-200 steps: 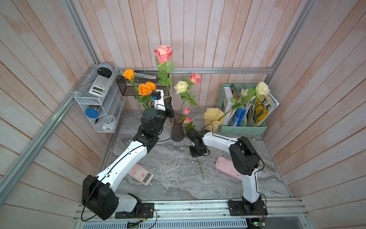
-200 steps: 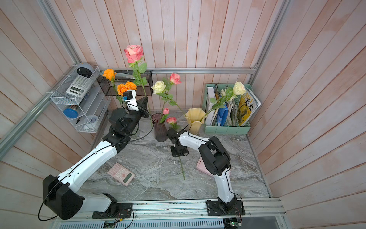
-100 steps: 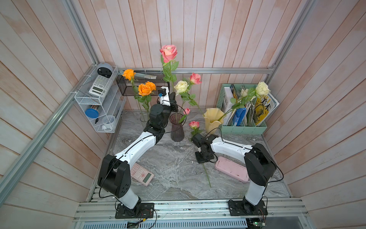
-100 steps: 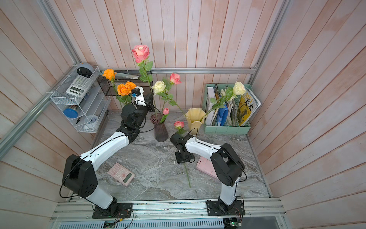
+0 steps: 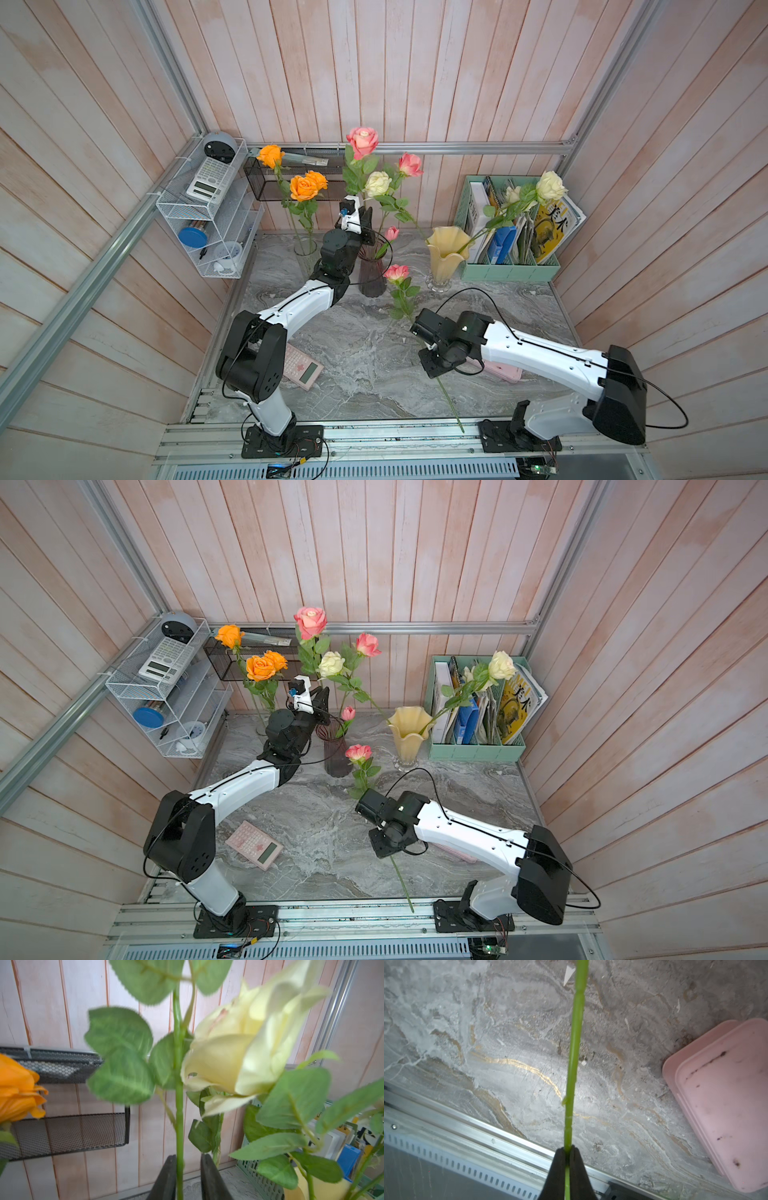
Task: Arrange the flowers in different vases according to their colors
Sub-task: Insert the flower into the vase.
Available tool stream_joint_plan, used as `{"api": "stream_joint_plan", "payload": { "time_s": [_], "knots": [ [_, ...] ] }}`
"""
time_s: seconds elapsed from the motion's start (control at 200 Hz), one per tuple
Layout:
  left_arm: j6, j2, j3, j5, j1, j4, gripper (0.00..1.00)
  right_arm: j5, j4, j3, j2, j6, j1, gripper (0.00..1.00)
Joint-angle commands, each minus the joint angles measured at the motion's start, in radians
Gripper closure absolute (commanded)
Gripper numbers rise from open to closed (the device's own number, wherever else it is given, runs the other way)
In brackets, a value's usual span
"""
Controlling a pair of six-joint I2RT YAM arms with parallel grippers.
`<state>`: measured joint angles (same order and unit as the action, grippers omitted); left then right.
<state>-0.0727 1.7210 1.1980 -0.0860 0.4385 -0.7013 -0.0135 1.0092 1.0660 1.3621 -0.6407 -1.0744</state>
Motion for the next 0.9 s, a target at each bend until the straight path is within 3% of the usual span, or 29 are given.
{"api": "stream_joint_plan", "payload": {
  "time_s": [0.0, 0.165, 0.25, 0.325, 0.485, 0.69, 0.825, 0.895],
  "knots": [
    [0.016, 0.031, -0.036, -0.009, -0.005, -0.058, 0.68, -0.011, 0.076, -0.031, -0.059, -0.117, -0.074, 1.0],
    [-0.004, 0.0, -0.109, -0.035, -0.001, -0.101, 0.62, -0.055, 0.134, -0.024, -0.138, -0.211, -0.198, 1.0],
    [-0.015, -0.058, -0.147, -0.042, 0.0, -0.087, 0.51, -0.088, 0.178, 0.002, -0.176, -0.257, -0.264, 1.0],
    [-0.018, -0.149, -0.186, -0.055, 0.011, -0.026, 0.42, -0.11, 0.21, 0.036, -0.217, -0.29, -0.328, 1.0],
    [-0.005, -0.409, -0.294, -0.121, 0.056, 0.096, 0.34, -0.163, 0.264, 0.105, -0.303, -0.341, -0.46, 1.0],
    [-0.067, -0.751, -0.298, -0.218, 0.129, 0.536, 0.26, -0.232, 0.239, 0.244, -0.321, -0.235, -0.519, 1.0],
    [-0.249, -0.991, -0.348, -0.355, 0.169, 0.881, 0.24, -0.357, 0.102, 0.338, -0.308, -0.063, -0.517, 1.0],
    [-0.353, -1.076, -0.345, -0.388, 0.17, 1.089, 0.22, -0.369, 0.036, 0.4, -0.304, 0.061, -0.463, 1.0]
  ]
}}
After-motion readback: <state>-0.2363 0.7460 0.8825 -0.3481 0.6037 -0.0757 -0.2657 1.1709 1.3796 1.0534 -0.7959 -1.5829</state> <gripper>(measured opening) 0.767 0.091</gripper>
